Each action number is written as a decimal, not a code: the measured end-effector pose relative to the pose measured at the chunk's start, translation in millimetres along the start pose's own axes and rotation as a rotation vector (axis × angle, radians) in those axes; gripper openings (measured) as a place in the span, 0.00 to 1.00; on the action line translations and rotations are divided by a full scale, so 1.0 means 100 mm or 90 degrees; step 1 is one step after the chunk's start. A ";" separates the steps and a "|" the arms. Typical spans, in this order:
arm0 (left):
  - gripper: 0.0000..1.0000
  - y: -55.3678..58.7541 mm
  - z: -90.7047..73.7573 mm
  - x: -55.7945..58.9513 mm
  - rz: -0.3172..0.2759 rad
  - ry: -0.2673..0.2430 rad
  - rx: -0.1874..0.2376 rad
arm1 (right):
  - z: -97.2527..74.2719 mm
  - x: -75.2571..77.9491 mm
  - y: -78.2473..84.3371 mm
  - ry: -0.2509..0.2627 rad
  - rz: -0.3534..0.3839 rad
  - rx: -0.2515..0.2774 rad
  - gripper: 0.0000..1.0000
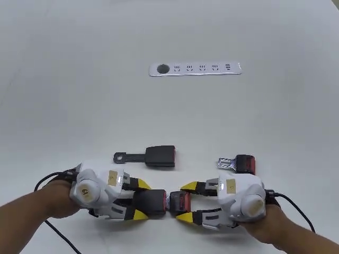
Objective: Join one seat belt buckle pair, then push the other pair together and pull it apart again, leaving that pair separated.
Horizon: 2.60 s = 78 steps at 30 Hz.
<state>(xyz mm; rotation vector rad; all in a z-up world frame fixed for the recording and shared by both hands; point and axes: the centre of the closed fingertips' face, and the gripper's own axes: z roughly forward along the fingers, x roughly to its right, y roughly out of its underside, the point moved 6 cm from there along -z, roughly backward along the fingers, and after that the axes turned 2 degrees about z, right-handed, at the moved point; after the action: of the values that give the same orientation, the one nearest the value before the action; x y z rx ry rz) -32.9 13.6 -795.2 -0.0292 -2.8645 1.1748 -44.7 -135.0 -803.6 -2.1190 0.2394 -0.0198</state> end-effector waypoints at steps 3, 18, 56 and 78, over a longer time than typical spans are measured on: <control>0.34 -0.01 0.00 0.00 -0.001 0.000 0.001 | 0.00 0.00 0.00 0.001 0.001 0.001 0.34; 0.35 -0.01 0.00 0.00 0.005 -0.001 -0.013 | 0.00 0.00 -0.01 0.002 0.007 -0.003 0.35; 0.84 -0.41 -0.39 -0.17 -0.068 -0.118 0.031 | -0.33 0.11 -0.27 0.080 0.042 0.015 0.81; 0.80 -0.57 -0.51 -0.77 -0.035 -0.151 0.033 | -1.06 0.82 -0.09 0.162 0.078 -0.012 0.78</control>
<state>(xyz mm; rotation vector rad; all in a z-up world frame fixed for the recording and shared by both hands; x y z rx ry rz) 46.9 6.0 -721.4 0.2025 -3.0098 1.3255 25.2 -234.4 -745.9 -2.1157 0.5222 -0.2154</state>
